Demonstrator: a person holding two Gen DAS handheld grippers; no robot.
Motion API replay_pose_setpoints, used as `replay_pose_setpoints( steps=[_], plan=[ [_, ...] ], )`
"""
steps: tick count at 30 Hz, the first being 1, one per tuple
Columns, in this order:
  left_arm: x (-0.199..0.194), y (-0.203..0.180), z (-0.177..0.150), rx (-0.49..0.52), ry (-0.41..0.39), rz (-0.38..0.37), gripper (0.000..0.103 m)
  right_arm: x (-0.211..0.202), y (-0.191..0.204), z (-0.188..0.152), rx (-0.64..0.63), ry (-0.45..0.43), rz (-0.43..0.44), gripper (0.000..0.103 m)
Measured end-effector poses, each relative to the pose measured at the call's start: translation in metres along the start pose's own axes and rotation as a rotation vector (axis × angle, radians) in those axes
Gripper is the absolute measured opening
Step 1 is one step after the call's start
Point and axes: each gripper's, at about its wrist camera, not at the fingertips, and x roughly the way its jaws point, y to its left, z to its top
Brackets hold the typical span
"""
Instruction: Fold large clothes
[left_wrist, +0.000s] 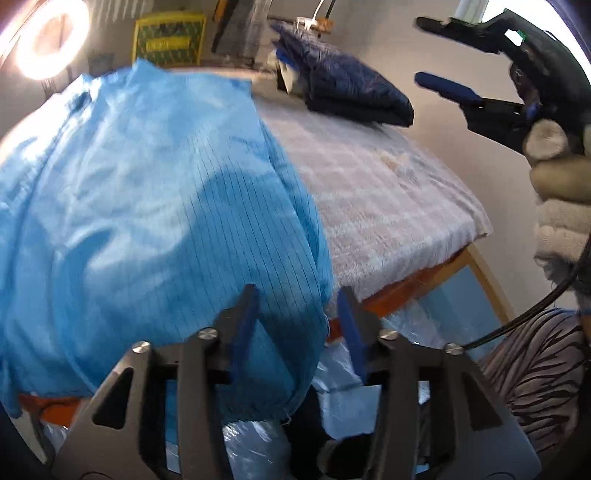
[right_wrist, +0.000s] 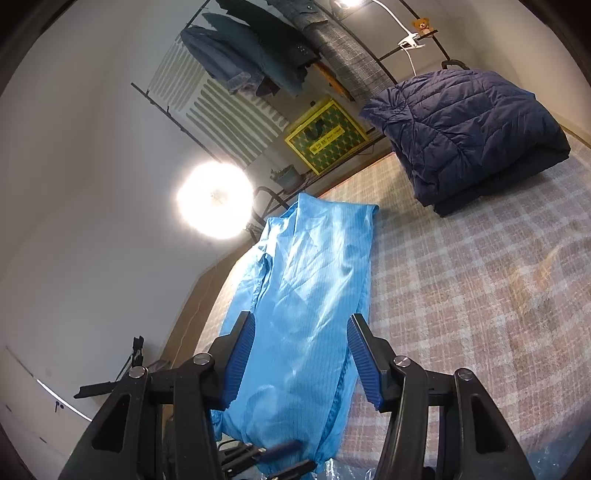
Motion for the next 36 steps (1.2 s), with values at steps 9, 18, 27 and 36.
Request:
replay_pose_setpoints(
  steps=[9, 18, 27, 36],
  plan=[
    [0.026, -0.031, -0.002, 0.175, 0.031, 0.167, 0.055, -0.010, -0.009, 0.003, 0.012, -0.026, 0.015, 0.056],
    [0.022, -0.007, 0.014, 0.058, 0.026, 0.029, 0.006, -0.001, -0.034, 0.007, 0.073, 0.005, -0.028, 0.056],
    [-0.019, 0.033, 0.031, -0.185, -0.033, -0.166, 0.002, 0.068, -0.046, 0.012, 0.107, 0.158, -0.123, 0.056],
    [-0.045, 0.042, 0.039, -0.203, -0.097, -0.205, 0.001, 0.164, -0.065, 0.049, 0.224, 0.185, -0.184, 0.066]
  ],
)
